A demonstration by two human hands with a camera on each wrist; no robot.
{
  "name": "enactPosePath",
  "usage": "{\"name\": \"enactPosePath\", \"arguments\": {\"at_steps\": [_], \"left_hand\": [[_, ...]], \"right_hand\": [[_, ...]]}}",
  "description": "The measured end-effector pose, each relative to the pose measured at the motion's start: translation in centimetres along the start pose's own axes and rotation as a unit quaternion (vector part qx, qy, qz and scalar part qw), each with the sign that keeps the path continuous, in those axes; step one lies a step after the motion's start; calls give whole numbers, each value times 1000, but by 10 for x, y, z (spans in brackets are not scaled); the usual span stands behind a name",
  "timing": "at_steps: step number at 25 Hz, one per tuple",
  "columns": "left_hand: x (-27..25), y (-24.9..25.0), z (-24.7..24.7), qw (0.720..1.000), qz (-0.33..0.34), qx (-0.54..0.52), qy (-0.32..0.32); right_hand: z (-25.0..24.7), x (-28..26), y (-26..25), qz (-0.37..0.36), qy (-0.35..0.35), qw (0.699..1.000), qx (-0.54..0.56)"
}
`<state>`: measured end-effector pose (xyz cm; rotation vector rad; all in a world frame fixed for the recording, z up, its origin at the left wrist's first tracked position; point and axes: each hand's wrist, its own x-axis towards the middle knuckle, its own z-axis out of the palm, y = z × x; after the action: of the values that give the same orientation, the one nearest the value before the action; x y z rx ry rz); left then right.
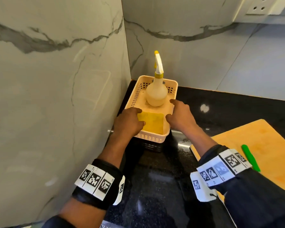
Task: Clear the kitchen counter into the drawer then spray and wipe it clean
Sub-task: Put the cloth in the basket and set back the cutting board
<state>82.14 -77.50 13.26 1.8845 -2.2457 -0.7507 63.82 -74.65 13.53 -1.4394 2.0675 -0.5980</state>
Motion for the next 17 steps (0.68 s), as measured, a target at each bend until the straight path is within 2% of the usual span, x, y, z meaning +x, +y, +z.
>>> {"name": "enactPosePath", "arguments": {"at_steps": [5,8,17], "left_hand": [[-42,12,21,1000,21,19,2],[-65,7,25,1000,16,21,2],[-135,-1,35,999,-36,-11,-9]], "right_hand": [[-10,-21,16,-4,-35,999,-24],[-6,-48,24,-29,-20,999,-2],[14,-108,45,-58,-39,998,-5]]}}
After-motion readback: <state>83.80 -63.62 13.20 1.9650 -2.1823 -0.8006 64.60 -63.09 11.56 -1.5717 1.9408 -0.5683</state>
